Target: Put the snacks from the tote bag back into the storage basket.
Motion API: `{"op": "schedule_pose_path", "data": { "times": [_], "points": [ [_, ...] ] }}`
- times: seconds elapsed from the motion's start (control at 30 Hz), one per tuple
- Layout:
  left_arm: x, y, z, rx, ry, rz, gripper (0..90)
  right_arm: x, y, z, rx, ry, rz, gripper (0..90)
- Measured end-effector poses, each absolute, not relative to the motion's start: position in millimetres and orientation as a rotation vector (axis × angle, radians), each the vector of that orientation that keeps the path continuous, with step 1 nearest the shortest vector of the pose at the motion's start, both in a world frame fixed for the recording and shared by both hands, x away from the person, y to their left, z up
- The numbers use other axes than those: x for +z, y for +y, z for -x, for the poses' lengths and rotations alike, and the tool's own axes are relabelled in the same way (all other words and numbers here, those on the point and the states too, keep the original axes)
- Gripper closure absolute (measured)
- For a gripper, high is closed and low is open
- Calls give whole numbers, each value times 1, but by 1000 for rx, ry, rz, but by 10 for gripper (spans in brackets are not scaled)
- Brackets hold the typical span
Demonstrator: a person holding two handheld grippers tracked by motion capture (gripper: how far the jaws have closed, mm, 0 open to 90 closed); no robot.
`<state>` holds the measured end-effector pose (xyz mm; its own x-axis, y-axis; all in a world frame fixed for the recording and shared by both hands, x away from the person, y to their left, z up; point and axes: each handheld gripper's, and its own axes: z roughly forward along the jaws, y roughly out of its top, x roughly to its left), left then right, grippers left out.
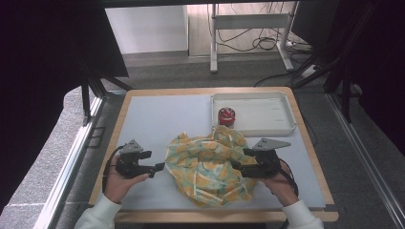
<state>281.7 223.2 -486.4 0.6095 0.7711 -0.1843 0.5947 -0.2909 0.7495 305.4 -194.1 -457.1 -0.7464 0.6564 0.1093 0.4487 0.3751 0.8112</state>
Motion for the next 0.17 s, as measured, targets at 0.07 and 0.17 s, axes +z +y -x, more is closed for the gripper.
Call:
{"op": "schedule_pose_path", "data": {
  "times": [0.07, 0.17],
  "points": [
    [-486, 223, -282, 269, 1082, -2000, 243, -457, -194, -306, 1311, 2402, -985, 292],
    [-486, 224, -281, 270, 1082, -1999, 243, -457, -195, -306, 1310, 2399, -987, 292]
  ]
}}
